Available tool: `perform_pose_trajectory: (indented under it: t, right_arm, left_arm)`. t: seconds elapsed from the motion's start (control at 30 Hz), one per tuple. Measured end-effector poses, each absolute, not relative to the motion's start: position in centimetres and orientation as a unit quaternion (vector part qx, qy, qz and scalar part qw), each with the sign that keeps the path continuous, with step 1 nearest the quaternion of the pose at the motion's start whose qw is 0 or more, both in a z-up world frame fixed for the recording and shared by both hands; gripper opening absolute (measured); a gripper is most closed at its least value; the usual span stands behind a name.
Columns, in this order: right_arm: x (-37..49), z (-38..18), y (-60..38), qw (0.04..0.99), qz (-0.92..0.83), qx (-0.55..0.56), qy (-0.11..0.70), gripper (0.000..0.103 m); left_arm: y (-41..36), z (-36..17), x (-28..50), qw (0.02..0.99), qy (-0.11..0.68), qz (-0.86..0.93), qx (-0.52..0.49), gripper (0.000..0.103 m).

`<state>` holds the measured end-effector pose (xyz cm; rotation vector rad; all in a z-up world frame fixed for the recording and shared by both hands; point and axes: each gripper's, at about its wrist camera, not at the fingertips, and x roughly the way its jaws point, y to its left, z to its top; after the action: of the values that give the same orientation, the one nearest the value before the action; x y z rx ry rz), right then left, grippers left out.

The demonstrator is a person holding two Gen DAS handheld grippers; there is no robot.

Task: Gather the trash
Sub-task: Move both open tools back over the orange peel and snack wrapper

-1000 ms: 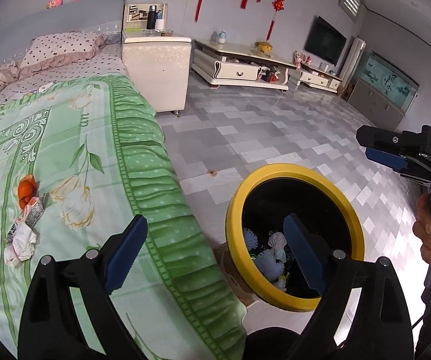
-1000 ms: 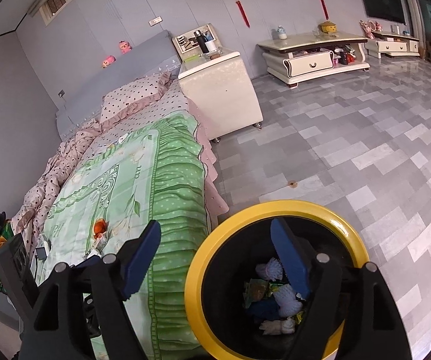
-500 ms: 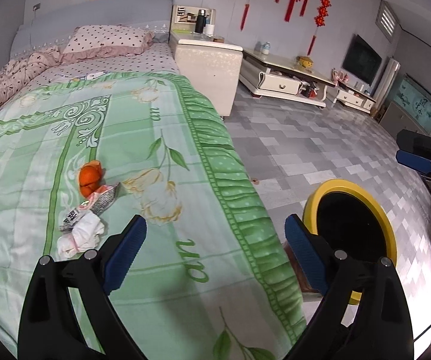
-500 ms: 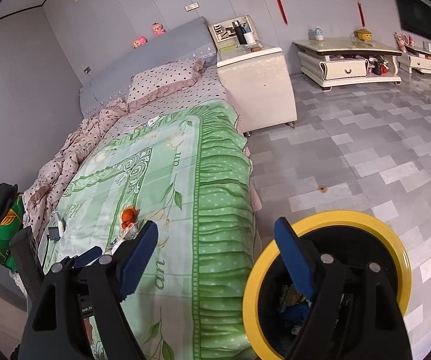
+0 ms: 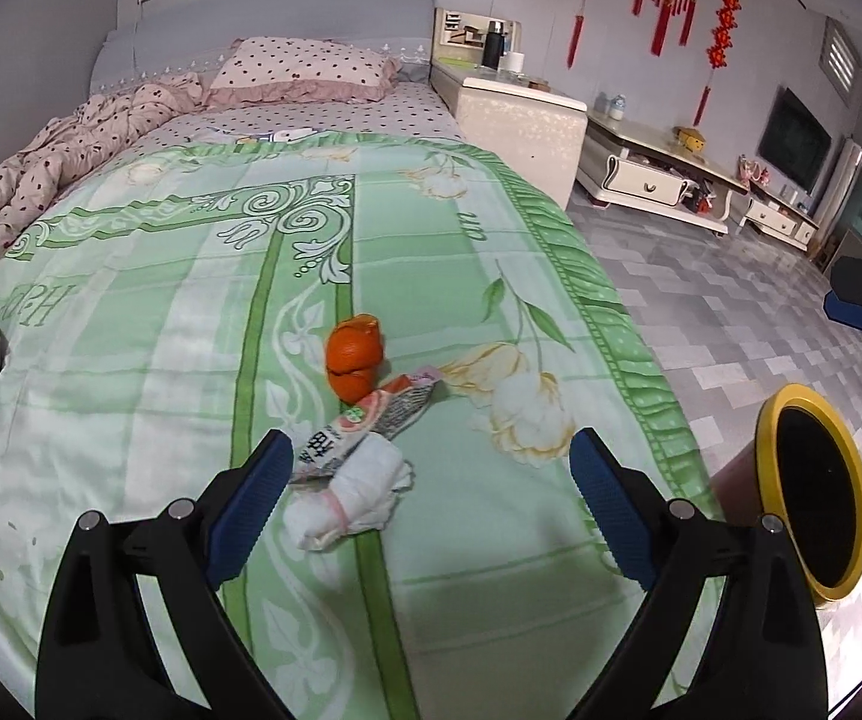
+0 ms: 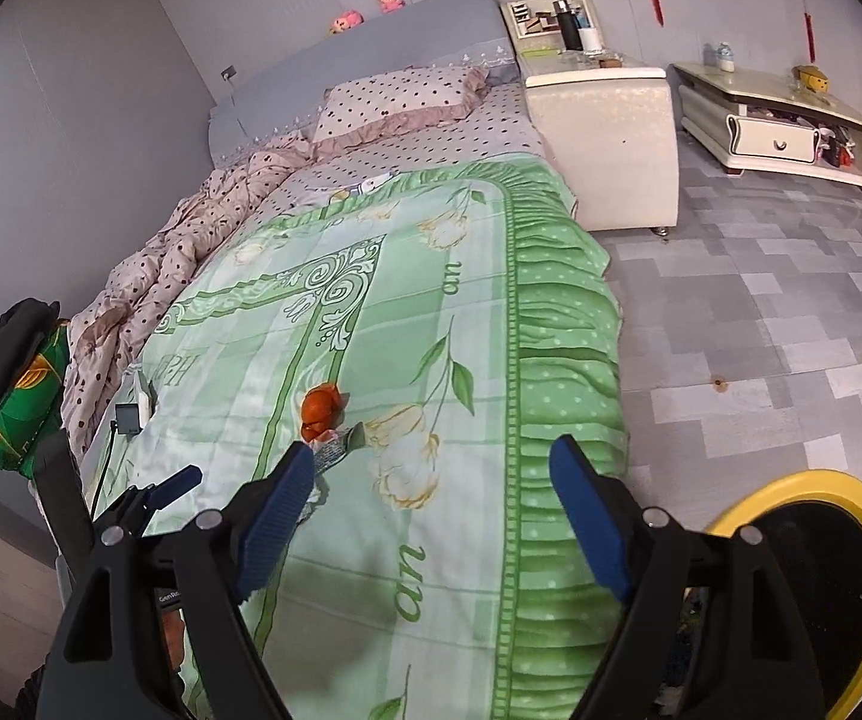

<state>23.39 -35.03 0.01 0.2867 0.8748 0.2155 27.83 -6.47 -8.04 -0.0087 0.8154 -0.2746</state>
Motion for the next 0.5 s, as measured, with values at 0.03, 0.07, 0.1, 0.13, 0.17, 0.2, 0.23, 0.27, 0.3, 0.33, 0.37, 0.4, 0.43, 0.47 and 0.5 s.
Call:
perform_pose_trajectory:
  t: [0.03, 0.07, 0.1, 0.13, 0.17, 0.2, 0.23, 0.27, 0.3, 0.33, 0.37, 0.4, 0.43, 0.47, 0.5]
  right_arm:
    - [24.2, -0.3, -34.4, 0.887, 0.109, 0.138, 0.426, 0.077]
    - [25.2, -0.8, -33.7, 0.884, 0.114, 0.138, 0.433, 0.077]
    - [25.9, -1.2, -33.2, 0.88, 0.118, 0.138, 0.438, 0.077]
    - [26.7, -1.6, -32.7, 0.877, 0.122, 0.137, 0.444, 0.077]
    - [27.7, -2.2, -32.0, 0.872, 0.127, 0.136, 0.453, 0.077]
    - [28.4, -2.6, -31.3, 0.868, 0.133, 0.135, 0.46, 0.077]
    - [29.3, -3.2, -30.6, 0.863, 0.138, 0.133, 0.467, 0.077]
    - [30.2, -3.7, -29.9, 0.859, 0.142, 0.132, 0.475, 0.077]
    - [30.9, -4.3, -29.2, 0.854, 0.146, 0.132, 0.481, 0.077]
    - [31.8, -4.9, -28.5, 0.848, 0.152, 0.131, 0.49, 0.077]
    - [32.6, -5.4, -27.8, 0.844, 0.157, 0.129, 0.496, 0.077]
    - [33.5, -6.0, -27.1, 0.84, 0.16, 0.124, 0.504, 0.077]
    - [34.3, -6.5, -26.6, 0.836, 0.162, 0.122, 0.51, 0.077]
    - [35.1, -7.0, -26.1, 0.831, 0.166, 0.124, 0.517, 0.077]
    - [35.9, -7.7, -25.5, 0.823, 0.173, 0.129, 0.526, 0.077]
  left_arm:
    - [-6.0, -8.4, 28.2, 0.909, 0.396, -0.13, 0.001, 0.089]
    - [-5.6, -8.7, 28.7, 0.909, 0.397, -0.129, 0.005, 0.089]
    - [-5.3, -9.1, 29.0, 0.909, 0.398, -0.128, 0.007, 0.089]
    - [-4.9, -9.5, 29.5, 0.908, 0.4, -0.128, 0.006, 0.089]
    - [-4.6, -9.9, 29.9, 0.906, 0.402, -0.13, 0.004, 0.089]
    - [-4.3, -10.2, 30.3, 0.904, 0.405, -0.133, 0.002, 0.089]
    - [-4.0, -10.7, 30.7, 0.903, 0.408, -0.137, 0.0, 0.089]
    - [-3.8, -11.1, 31.1, 0.902, 0.41, -0.139, 0.0, 0.089]
    - [-3.6, -11.6, 31.4, 0.901, 0.41, -0.14, 0.0, 0.089]
    - [-3.4, -12.0, 31.9, 0.901, 0.411, -0.14, -0.002, 0.089]
    - [-3.2, -12.3, 32.3, 0.901, 0.411, -0.142, -0.003, 0.089]
    - [-3.0, -12.7, 32.6, 0.901, 0.41, -0.143, -0.004, 0.089]
    - [-2.9, -12.9, 32.9, 0.902, 0.408, -0.142, -0.002, 0.089]
    - [-2.7, -13.2, 33.3, 0.903, 0.405, -0.143, -0.002, 0.089]
    - [-2.6, -13.5, 33.6, 0.902, 0.405, -0.147, -0.003, 0.089]
